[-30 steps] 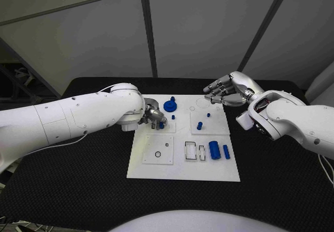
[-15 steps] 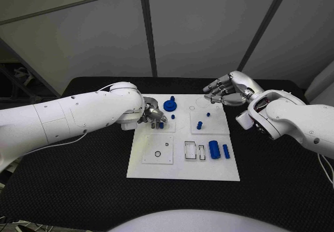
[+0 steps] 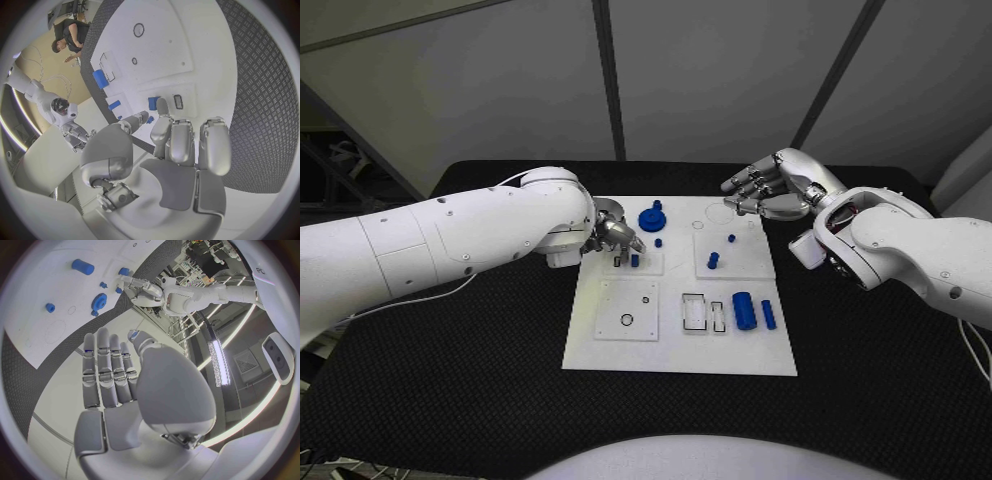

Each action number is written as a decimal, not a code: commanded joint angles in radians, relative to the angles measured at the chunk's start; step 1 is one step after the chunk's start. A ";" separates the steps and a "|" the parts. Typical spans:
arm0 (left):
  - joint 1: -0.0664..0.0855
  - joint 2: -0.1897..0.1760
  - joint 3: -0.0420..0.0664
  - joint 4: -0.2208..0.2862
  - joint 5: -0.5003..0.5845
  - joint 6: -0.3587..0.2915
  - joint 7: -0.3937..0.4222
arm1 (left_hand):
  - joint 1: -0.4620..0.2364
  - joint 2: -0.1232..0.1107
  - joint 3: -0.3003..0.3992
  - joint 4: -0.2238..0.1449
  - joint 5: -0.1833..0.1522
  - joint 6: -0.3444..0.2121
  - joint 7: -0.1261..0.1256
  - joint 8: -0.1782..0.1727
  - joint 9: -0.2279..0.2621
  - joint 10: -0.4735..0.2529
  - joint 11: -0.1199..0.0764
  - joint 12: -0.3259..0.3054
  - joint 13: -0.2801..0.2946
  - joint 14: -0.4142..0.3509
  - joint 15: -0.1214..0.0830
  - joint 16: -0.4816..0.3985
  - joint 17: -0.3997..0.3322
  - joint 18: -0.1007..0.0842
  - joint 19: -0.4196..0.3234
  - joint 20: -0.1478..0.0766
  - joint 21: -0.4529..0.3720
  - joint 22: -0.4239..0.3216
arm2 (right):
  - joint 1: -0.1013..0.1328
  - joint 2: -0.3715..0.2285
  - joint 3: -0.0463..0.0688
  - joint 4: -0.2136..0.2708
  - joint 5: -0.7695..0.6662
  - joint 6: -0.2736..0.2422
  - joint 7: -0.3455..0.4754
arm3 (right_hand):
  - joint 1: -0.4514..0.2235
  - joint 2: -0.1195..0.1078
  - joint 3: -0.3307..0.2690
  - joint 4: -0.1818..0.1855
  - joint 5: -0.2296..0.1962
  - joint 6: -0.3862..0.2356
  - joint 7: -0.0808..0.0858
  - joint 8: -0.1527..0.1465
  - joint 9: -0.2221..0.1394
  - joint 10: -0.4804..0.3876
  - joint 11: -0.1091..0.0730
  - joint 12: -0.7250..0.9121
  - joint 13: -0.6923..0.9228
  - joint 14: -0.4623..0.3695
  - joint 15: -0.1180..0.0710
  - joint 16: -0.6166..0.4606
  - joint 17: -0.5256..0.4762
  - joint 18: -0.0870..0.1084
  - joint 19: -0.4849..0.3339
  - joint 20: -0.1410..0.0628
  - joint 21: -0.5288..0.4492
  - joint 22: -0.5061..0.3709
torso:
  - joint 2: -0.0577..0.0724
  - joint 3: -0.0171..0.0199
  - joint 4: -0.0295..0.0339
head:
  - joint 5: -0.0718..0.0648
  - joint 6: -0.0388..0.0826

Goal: Assemble the parts on the task board

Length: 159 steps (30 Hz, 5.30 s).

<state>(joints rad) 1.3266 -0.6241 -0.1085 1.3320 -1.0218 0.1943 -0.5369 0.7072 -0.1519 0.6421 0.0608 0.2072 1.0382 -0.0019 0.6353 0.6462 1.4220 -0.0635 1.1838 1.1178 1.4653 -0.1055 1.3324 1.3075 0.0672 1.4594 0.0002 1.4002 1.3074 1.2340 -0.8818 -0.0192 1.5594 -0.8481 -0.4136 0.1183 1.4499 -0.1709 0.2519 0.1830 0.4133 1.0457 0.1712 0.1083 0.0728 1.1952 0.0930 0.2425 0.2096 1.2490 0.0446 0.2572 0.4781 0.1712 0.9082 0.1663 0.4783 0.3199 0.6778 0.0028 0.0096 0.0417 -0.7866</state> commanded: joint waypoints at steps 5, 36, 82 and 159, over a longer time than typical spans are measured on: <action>0.003 -0.011 0.004 0.013 0.009 -0.001 -0.002 | 0.023 -0.003 -0.051 0.017 -0.003 -0.007 0.003 -0.001 0.001 -0.007 0.000 -0.003 -0.001 0.044 -0.007 -0.004 0.001 -0.011 0.006 0.000 -0.005 0.028 | 0.002 0.001 0.001 -0.002 -0.002 0.006 0.004 | -0.010 -0.001 0.000 -0.002 0.007 -0.003 0.001 -0.004 -0.001 -0.003 0.004 -0.003 -0.002 0.003 0.003 -0.007 0.001 0.010 0.005 0.003 -0.004 -0.001 | 0.000 -0.0005 0.0005 | 0.001 0.003; 0.002 -0.021 0.005 0.011 0.032 0.014 -0.002 | 0.181 0.034 -0.106 -0.001 0.001 -0.016 0.000 0.002 -0.003 -0.011 -0.002 -0.008 -0.008 0.044 -0.007 -0.005 0.001 -0.009 0.003 0.000 -0.014 0.026 | 0.001 0.005 0.001 -0.006 -0.002 0.009 0.003 | -0.012 -0.001 -0.001 -0.002 0.007 -0.004 0.002 -0.004 -0.001 -0.003 0.005 -0.004 -0.002 0.003 0.003 -0.008 0.002 0.010 0.005 0.003 -0.006 -0.003 | 0.002 0.0003 -0.0012 | 0.005 0.001; 0.062 -0.035 0.111 -0.155 0.091 0.044 0.028 | 0.309 0.025 -0.446 0.118 -0.002 -0.120 0.086 -0.194 -0.196 -0.197 0.071 -0.309 -0.370 0.030 0.049 -0.029 -0.021 0.030 -0.080 0.050 -0.180 -0.137 | 0.001 0.009 0.000 -0.035 -0.005 0.020 0.004 | -0.008 0.007 0.005 -0.006 0.009 0.013 -0.003 0.003 0.004 -0.003 0.002 -0.008 -0.008 0.007 0.001 -0.016 0.004 0.012 0.011 0.003 -0.012 -0.006 | 0.000 0.0008 -0.0007 | 0.010 0.027; 0.023 0.152 0.062 -0.403 0.016 0.163 0.045 | 0.495 0.146 -0.575 0.162 0.004 -0.063 0.081 -0.219 -0.294 -0.187 0.066 -0.258 -0.370 0.033 0.045 -0.022 -0.016 0.019 -0.055 0.049 -0.141 -0.077 | 0.001 0.028 0.000 -0.037 -0.009 0.034 -0.002 | -0.009 0.007 0.007 -0.007 0.009 0.010 -0.002 0.000 0.003 -0.004 0.003 -0.015 -0.014 0.009 0.001 -0.021 0.005 0.011 0.014 0.002 -0.015 -0.008 | 0.001 0.0009 0.0003 | 0.002 0.018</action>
<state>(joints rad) 1.3483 -0.4738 -0.0472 0.9300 -1.0155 0.3708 -0.5055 1.1928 -0.0048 0.0681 0.2296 0.2086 0.9687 0.0819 0.4213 0.3531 1.2385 0.0055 0.9255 0.7482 1.4666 -0.0603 1.3051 1.2922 0.0906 1.4006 0.0484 1.2530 1.2295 1.2336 -0.8541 -0.0193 1.5219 -0.8547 -0.3874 0.1133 1.4459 -0.1669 0.2572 0.1777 0.4180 1.0522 0.1702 0.1084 0.0751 1.1952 0.0930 0.2344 0.1966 1.2526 0.0481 0.2397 0.4815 0.1710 0.9154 0.1661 0.4665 0.3127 0.6786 0.0034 0.0094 0.0446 -0.7681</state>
